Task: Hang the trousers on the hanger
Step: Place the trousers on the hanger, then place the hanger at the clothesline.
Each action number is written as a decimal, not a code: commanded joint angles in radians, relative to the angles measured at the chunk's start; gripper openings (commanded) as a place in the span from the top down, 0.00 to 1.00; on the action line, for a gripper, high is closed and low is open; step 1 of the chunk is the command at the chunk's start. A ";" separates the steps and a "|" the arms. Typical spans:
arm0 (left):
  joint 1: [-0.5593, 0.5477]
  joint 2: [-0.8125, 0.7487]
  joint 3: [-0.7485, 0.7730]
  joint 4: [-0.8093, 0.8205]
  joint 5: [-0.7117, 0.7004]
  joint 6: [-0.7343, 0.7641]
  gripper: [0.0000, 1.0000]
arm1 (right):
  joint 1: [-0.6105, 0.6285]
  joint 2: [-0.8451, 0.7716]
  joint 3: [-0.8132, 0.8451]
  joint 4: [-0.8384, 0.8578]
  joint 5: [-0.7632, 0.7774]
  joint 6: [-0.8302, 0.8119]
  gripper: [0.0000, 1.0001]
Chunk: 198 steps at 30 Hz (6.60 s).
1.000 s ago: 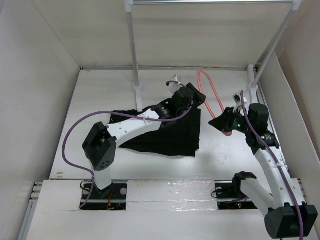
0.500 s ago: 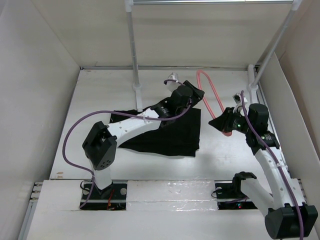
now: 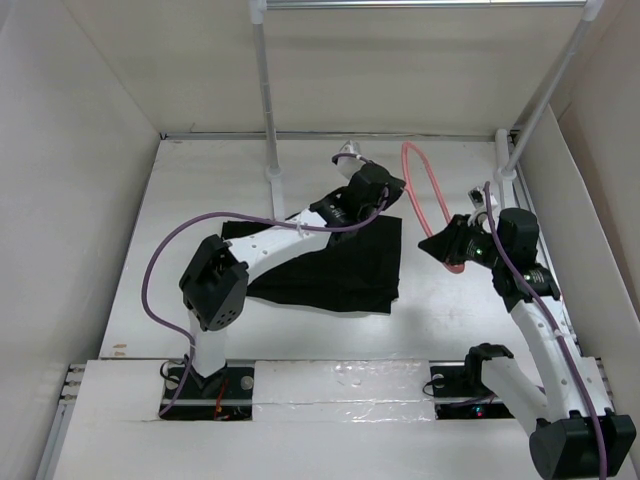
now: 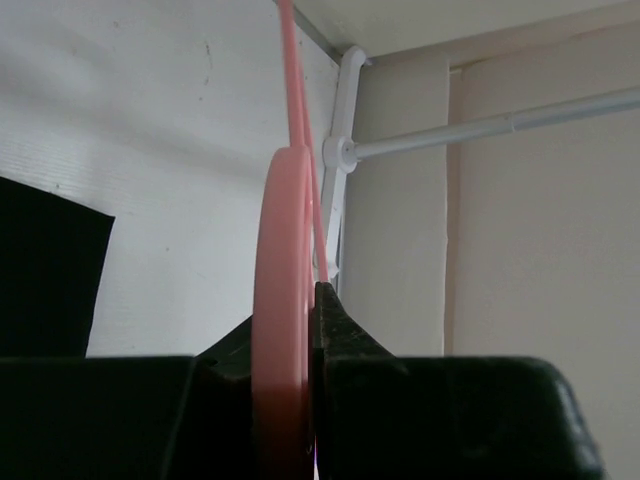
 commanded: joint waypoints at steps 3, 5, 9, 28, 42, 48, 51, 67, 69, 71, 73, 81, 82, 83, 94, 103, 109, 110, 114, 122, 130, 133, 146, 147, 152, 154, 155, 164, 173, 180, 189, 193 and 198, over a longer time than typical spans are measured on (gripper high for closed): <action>0.013 -0.019 0.024 -0.009 -0.002 0.039 1.00 | 0.033 -0.035 -0.031 0.061 -0.054 -0.024 1.00; 0.013 -0.053 -0.017 0.013 -0.004 0.049 1.00 | 0.033 -0.051 -0.056 0.049 -0.057 -0.032 1.00; 0.013 -0.154 -0.191 0.075 0.025 0.072 1.00 | 0.042 -0.072 -0.038 -0.059 -0.013 -0.116 0.34; -0.056 -0.204 -0.456 0.166 0.065 0.128 1.00 | 0.063 0.144 -0.173 0.248 -0.015 -0.109 0.79; -0.056 -0.070 -0.390 0.129 0.071 0.110 1.00 | 0.178 0.320 -0.233 0.349 0.248 -0.029 0.48; -0.056 -0.056 -0.387 0.117 0.067 0.112 1.00 | 0.212 0.419 -0.225 0.406 0.286 -0.018 0.43; -0.056 -0.043 -0.385 0.115 0.071 0.115 1.00 | 0.230 0.486 -0.240 0.469 0.256 0.008 0.40; -0.017 -0.061 -0.430 0.091 0.061 0.144 1.00 | 0.231 0.589 -0.358 0.744 0.173 0.166 1.00; -0.007 -0.068 -0.442 0.086 0.047 0.158 1.00 | 0.221 0.514 -0.337 0.699 0.176 0.150 1.00; -0.007 -0.079 -0.454 0.070 0.038 0.191 1.00 | 0.186 0.465 -0.315 0.616 0.179 0.105 1.00; 0.004 -0.090 -0.473 0.057 0.022 0.208 1.00 | 0.156 0.391 -0.279 0.525 0.180 0.059 1.00; 0.058 -0.142 -0.554 0.019 -0.021 0.300 1.00 | -0.015 0.224 -0.257 0.316 0.127 -0.057 1.00; 0.058 -0.162 -0.566 0.011 -0.027 0.309 1.00 | -0.036 0.212 -0.259 0.291 0.116 -0.084 1.00; 0.067 -0.176 -0.574 -0.006 -0.036 0.316 1.00 | -0.058 0.212 -0.268 0.283 0.107 -0.098 1.00; 0.122 -0.337 -0.648 -0.050 -0.078 0.362 1.00 | -0.231 0.268 -0.276 0.233 0.049 -0.233 1.00; 0.073 -0.343 -0.545 -0.104 -0.131 0.379 1.00 | -0.231 0.354 -0.277 0.263 0.044 -0.247 1.00; 0.062 -0.345 -0.461 -0.145 -0.119 0.397 1.00 | -0.231 0.415 -0.283 0.303 0.064 -0.252 1.00; 0.062 -0.348 -0.447 -0.151 -0.124 0.400 1.00 | -0.231 0.441 -0.282 0.308 0.070 -0.253 1.00; 0.062 -0.361 -0.389 -0.182 -0.116 0.403 1.00 | -0.231 0.478 -0.277 0.326 0.059 -0.256 1.00; -0.009 -0.358 -0.183 -0.275 -0.139 0.484 1.00 | -0.208 0.273 -0.138 0.135 -0.054 -0.279 0.30; -0.040 -0.228 0.258 -0.475 -0.088 0.561 1.00 | -0.032 0.063 0.132 -0.015 -0.116 -0.175 0.21; -0.040 -0.182 0.379 -0.530 -0.067 0.579 1.00 | 0.060 0.009 0.214 0.056 -0.082 -0.063 0.17; -0.040 -0.102 0.602 -0.618 -0.012 0.601 1.00 | 0.359 0.110 0.242 0.354 0.062 0.183 0.08; -0.040 -0.102 0.606 -0.618 -0.010 0.604 1.00 | 0.405 0.118 0.240 0.343 0.091 0.184 0.09; -0.040 -0.105 0.613 -0.618 -0.012 0.609 1.00 | 0.513 0.142 0.196 0.358 0.231 0.242 0.12; -0.040 -0.110 0.612 -0.618 -0.012 0.609 1.00 | 0.549 0.149 0.185 0.358 0.277 0.258 0.13; -0.040 -0.110 0.610 -0.618 -0.010 0.609 1.00 | 0.559 0.155 0.180 0.358 0.289 0.264 0.13; -0.040 -0.104 0.603 -0.621 -0.015 0.609 1.00 | 0.600 0.130 0.134 0.427 0.375 0.342 0.81; -0.040 -0.093 0.647 -0.612 0.013 0.625 1.00 | 0.576 0.090 0.126 0.536 0.386 0.483 1.00; -0.040 -0.142 0.681 -0.547 0.039 0.667 0.35 | 0.495 0.110 0.194 0.595 0.365 0.589 1.00; 0.003 -0.307 0.735 -0.504 0.087 0.684 0.26 | 0.248 0.244 0.381 0.686 0.256 0.653 1.00; 0.003 -0.429 0.537 -0.495 0.079 0.676 0.26 | 0.123 0.351 0.484 0.759 0.199 0.713 1.00; 0.003 -0.625 0.140 -0.513 0.059 0.633 0.28 | 0.008 0.544 0.639 0.837 0.161 0.797 1.00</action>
